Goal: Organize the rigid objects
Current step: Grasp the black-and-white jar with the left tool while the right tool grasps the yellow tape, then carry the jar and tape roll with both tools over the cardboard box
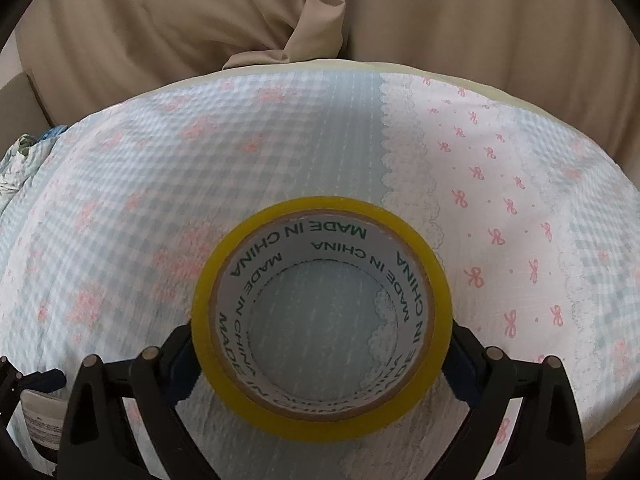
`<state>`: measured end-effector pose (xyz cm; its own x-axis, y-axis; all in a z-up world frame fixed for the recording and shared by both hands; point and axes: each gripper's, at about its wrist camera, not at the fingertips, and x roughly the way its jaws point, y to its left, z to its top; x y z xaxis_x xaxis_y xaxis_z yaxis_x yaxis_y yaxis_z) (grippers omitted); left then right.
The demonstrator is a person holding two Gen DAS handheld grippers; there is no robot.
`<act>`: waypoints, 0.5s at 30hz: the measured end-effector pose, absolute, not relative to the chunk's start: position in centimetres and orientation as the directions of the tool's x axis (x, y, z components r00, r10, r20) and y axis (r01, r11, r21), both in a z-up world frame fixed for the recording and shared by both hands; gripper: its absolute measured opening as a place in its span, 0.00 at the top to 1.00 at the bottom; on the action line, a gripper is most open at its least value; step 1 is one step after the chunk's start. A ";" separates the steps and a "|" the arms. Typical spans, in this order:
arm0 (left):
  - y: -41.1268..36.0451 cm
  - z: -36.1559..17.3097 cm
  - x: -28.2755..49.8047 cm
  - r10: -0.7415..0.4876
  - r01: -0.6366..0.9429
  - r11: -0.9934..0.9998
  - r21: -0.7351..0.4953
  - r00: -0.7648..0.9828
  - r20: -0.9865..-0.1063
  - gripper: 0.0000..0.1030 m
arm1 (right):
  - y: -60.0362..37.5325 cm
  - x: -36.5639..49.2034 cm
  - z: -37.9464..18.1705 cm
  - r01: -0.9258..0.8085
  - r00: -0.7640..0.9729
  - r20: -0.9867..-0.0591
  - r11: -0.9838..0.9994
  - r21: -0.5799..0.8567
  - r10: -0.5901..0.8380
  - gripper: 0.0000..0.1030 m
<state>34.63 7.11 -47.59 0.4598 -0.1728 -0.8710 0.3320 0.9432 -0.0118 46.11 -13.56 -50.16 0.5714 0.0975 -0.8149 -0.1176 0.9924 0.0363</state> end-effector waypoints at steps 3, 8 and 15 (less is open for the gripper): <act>7.2 -47.4 34.4 -0.178 0.319 0.947 -0.025 0.460 -0.870 0.38 | -13.6 46.2 -50.0 -0.112 0.569 -0.816 0.993 0.044 0.100 0.06; 8.2 -46.7 34.2 -0.179 0.286 0.957 -0.042 0.470 -0.864 0.38 | -13.3 45.5 -49.2 -0.126 0.577 -0.808 0.990 0.055 0.118 0.07; 10.1 -43.7 33.8 -0.186 0.240 0.968 -0.070 0.504 -0.843 0.38 | -12.3 43.7 -46.8 -0.144 0.593 -0.793 0.987 0.069 0.142 0.07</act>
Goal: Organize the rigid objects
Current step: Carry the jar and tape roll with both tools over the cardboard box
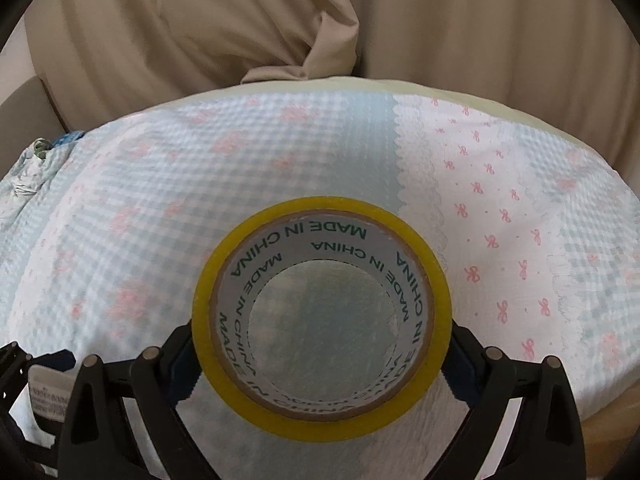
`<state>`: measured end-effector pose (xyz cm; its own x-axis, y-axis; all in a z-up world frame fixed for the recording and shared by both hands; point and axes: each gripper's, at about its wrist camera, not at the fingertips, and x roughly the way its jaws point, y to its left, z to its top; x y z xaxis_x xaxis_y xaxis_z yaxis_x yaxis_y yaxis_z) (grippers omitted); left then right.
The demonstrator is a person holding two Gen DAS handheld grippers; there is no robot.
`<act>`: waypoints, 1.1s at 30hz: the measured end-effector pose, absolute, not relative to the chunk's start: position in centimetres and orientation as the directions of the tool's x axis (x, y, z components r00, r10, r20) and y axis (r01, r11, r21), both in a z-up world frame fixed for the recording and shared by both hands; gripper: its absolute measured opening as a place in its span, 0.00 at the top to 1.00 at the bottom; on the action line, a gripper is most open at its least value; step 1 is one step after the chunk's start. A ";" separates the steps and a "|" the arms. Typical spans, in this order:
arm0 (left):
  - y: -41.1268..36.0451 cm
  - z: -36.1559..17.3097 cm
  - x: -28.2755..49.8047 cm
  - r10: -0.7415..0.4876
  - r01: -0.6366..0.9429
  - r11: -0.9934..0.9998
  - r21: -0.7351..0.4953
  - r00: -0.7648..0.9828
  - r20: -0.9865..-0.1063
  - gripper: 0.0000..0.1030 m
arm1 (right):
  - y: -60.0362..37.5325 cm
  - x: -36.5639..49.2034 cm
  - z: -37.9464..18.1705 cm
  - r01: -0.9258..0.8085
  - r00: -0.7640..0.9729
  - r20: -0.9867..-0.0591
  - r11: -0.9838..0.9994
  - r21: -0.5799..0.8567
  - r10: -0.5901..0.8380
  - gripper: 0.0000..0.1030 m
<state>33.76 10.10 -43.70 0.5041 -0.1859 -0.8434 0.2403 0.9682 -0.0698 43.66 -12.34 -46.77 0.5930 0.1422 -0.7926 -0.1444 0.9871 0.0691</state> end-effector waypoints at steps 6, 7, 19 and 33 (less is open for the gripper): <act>11.9 -39.1 32.3 -0.213 0.199 0.972 -0.122 0.540 -0.814 0.38 | -11.9 41.1 -42.4 -0.147 0.615 -0.773 0.986 0.082 0.157 0.07; 12.1 -37.9 31.8 -0.217 0.199 0.972 -0.126 0.550 -0.807 0.38 | -11.9 40.6 -41.6 -0.148 0.619 -0.769 0.985 0.084 0.158 0.07; 8.7 -26.0 26.4 -0.310 0.275 0.944 -0.184 0.537 -0.784 0.38 | -14.6 30.8 -28.8 -0.102 0.571 -0.800 0.983 0.154 0.184 0.07; -7.3 -18.5 21.7 -0.396 0.359 0.905 -0.229 0.511 -0.763 0.38 | -30.8 21.0 -22.1 0.044 0.550 -0.827 0.985 0.167 0.116 0.07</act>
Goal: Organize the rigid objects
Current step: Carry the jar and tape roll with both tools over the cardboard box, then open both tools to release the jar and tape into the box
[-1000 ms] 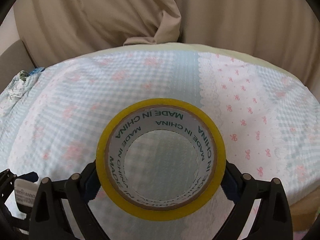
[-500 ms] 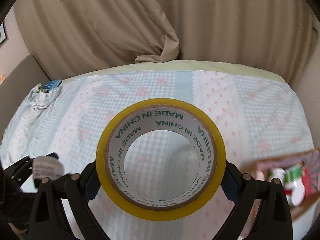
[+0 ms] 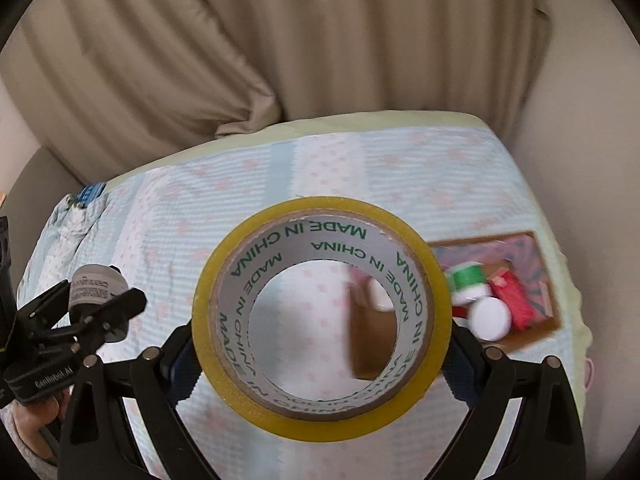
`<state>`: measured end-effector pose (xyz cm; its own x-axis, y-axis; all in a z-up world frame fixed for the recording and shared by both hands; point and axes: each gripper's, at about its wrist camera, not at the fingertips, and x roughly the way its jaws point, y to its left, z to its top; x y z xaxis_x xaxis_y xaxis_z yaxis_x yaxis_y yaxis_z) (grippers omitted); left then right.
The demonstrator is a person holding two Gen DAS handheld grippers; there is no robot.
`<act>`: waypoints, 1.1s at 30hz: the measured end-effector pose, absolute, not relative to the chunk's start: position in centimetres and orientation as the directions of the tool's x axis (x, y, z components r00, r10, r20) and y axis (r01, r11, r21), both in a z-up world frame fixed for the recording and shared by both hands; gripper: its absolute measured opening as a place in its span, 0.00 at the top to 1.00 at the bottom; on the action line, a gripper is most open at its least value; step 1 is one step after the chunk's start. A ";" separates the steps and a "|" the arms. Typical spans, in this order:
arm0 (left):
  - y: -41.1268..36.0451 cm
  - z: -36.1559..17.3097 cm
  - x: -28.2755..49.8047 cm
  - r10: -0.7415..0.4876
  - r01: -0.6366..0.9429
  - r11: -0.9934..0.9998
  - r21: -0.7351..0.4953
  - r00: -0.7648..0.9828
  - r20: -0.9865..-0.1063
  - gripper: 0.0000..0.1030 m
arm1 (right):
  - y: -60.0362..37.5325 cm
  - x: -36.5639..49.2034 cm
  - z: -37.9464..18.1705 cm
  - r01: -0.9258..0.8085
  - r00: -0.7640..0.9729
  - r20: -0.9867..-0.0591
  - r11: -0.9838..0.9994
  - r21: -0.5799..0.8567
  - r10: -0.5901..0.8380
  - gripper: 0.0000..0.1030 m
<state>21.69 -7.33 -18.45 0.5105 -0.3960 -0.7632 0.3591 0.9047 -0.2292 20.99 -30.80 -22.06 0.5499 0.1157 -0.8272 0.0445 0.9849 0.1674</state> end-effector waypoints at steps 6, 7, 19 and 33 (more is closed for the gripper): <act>-16.3 -19.7 21.8 -0.402 0.337 0.905 -0.258 0.481 -0.779 0.38 | -39.7 20.2 -22.8 0.063 0.517 -0.850 0.986 0.153 0.099 0.07; -17.9 -20.3 21.9 -0.402 0.331 0.906 -0.264 0.473 -0.784 0.38 | -41.2 20.3 -23.2 0.060 0.510 -0.854 0.987 0.151 0.099 0.07; -28.3 -29.4 25.1 -0.362 0.314 0.914 -0.259 0.340 -0.868 0.38 | -51.3 23.6 -31.9 0.049 0.390 -0.912 0.986 0.156 0.125 0.07; -32.0 -37.4 26.7 -0.259 0.416 0.897 -0.151 0.217 -0.941 0.38 | -53.4 28.4 -39.8 0.091 0.348 -0.921 0.971 0.221 0.177 0.07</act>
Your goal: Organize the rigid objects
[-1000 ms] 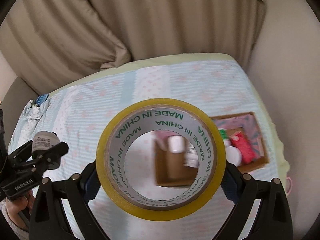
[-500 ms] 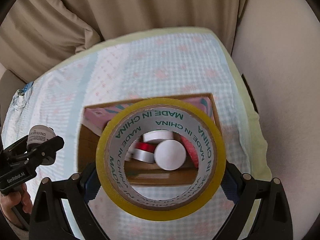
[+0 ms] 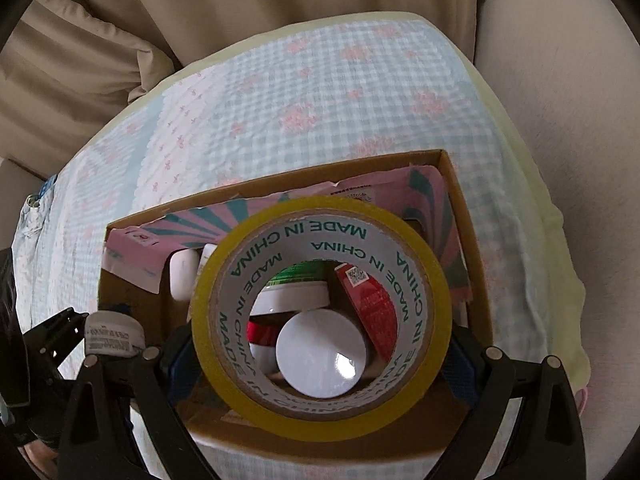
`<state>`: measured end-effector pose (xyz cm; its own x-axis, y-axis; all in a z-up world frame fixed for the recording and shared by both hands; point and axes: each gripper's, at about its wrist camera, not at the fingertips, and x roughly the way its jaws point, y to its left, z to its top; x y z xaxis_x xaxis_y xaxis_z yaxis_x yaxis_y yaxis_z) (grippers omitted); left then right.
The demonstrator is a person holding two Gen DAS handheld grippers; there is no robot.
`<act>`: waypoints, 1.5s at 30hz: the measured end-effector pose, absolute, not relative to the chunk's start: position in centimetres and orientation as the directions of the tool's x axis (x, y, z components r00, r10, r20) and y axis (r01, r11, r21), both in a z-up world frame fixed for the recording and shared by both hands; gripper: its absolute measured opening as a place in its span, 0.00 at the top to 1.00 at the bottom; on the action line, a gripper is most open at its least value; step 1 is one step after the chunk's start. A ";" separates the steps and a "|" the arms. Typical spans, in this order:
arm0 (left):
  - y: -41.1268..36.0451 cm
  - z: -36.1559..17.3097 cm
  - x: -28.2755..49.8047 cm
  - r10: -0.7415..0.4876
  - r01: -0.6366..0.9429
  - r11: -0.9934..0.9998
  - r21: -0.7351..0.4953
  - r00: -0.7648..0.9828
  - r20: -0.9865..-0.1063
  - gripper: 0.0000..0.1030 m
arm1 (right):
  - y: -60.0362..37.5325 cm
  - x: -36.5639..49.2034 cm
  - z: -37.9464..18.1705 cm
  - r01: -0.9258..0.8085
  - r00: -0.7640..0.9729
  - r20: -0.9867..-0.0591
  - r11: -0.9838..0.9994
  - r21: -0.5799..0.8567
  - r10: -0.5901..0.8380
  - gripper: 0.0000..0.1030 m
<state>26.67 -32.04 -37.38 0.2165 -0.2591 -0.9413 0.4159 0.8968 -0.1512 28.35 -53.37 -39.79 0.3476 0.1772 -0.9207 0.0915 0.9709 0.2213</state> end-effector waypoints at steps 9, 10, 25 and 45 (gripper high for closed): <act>-32.4 -35.5 26.1 -0.236 0.443 0.890 -0.104 0.254 -0.938 0.00 | -53.2 29.6 -39.4 0.091 0.357 -0.913 0.966 0.242 0.195 0.00; -32.3 -35.4 26.0 -0.232 0.439 0.893 -0.102 0.252 -0.940 0.00 | -53.5 29.3 -39.1 0.097 0.390 -0.898 0.960 0.262 0.205 0.00; -30.4 -33.7 24.9 -0.226 0.408 0.907 -0.105 0.260 -0.939 0.00 | -54.0 26.2 -37.8 0.197 0.423 -0.892 0.945 0.263 0.160 0.00; -21.3 -19.8 19.0 -0.265 0.332 0.935 -0.124 0.421 -0.868 0.00 | -47.2 20.5 -26.6 0.135 0.466 -0.885 0.988 0.070 -0.001 0.00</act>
